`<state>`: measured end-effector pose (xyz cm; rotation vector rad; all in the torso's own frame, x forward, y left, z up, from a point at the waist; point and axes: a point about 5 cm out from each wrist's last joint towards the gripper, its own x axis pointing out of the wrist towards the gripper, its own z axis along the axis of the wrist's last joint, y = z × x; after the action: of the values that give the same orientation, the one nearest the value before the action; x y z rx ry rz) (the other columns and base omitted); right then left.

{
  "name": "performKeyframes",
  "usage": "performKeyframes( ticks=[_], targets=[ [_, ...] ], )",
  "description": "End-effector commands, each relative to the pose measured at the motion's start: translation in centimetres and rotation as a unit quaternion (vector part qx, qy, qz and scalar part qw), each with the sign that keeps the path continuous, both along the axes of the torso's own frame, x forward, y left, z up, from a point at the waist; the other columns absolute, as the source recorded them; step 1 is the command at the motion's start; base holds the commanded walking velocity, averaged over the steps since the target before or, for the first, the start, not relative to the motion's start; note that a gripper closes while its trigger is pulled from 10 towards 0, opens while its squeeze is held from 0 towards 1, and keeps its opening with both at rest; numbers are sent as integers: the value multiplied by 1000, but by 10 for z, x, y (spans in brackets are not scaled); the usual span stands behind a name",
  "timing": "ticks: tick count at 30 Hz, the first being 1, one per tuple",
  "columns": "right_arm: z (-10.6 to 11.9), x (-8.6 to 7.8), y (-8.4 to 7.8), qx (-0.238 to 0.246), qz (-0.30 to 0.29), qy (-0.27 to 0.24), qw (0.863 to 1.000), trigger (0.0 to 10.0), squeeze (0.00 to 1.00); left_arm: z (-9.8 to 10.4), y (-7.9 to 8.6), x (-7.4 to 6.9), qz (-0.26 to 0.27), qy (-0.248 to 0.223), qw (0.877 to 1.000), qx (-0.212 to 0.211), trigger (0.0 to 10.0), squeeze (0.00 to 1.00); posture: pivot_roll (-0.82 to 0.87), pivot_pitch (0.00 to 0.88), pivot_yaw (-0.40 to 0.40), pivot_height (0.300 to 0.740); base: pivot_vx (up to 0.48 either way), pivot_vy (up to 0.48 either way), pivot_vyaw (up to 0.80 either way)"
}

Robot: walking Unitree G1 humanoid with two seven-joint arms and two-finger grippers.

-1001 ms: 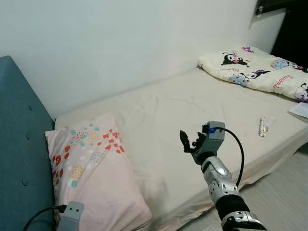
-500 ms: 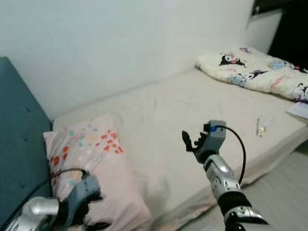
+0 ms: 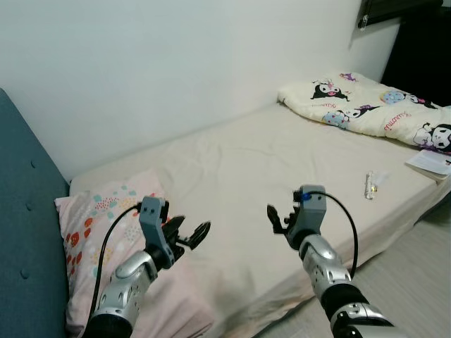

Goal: Clean up the room

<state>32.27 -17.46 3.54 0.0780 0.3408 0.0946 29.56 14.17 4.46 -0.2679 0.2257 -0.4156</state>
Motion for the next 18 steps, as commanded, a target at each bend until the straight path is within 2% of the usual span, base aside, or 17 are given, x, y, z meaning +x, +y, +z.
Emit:
performKeyframes(
  ticks=[1, 2, 3, 5, 7, 10, 13, 14, 17, 18],
  targets=[
    [-11, -8, 0, -12, 3, 23, 1000, 10000, 0, -15, 14, -7, 26, 30, 999, 16, 10000, 0, -183, 18, 17, 740, 0, -465, 0],
    [-19, -14, -4, -14, -2, 39, 999, 10000, 0, -25, 23, -11, 43, 50, 997, 29, 10000, 0, -180, 17, 15, 740, 0, -465, 0],
    [-19, -14, -4, -14, -2, 39, 999, 10000, 0, -25, 23, -11, 43, 50, 997, 29, 10000, 0, -180, 17, 15, 740, 0, -465, 0],
    [-28, -22, -9, -22, -8, 58, 998, 10000, 0, -39, 37, -19, 62, 81, 994, 44, 10000, 0, -178, 18, 17, 740, 0, -465, 0],
    [-28, -22, -9, -22, -8, 58, 998, 10000, 0, -39, 37, -19, 62, 81, 994, 44, 10000, 0, -178, 18, 17, 740, 0, -465, 0],
    [-30, -24, -11, -26, -13, 60, 998, 10000, 0, -54, 46, -32, 80, 113, 989, 58, 10000, 0, -182, 17, 24, 740, 0, -465, 0],
    [-29, -24, -11, -27, -14, 59, 998, 10000, 0, -59, 49, -36, 84, 125, 987, 63, 10000, 0, -182, 17, 24, 740, 0, -465, 0],
    [-29, -23, -10, -32, -12, 59, 998, 10000, 0, -68, 53, -44, 102, 151, 981, 64, 10000, 0, -180, 14, 23, 740, 0, -465, 0],
    [-30, -24, -9, -37, -9, 61, 997, 10000, 0, -73, 55, -48, 113, 163, 978, 61, 10000, 0, -181, 13, 23, 740, 0, -465, 0],
    [-31, -25, -9, -41, -7, 63, 997, 10000, 0, -78, 58, -52, 126, 180, 974, 60, 10000, 0, -181, 13, 20, 740, 0, -465, 0]
  ],
)
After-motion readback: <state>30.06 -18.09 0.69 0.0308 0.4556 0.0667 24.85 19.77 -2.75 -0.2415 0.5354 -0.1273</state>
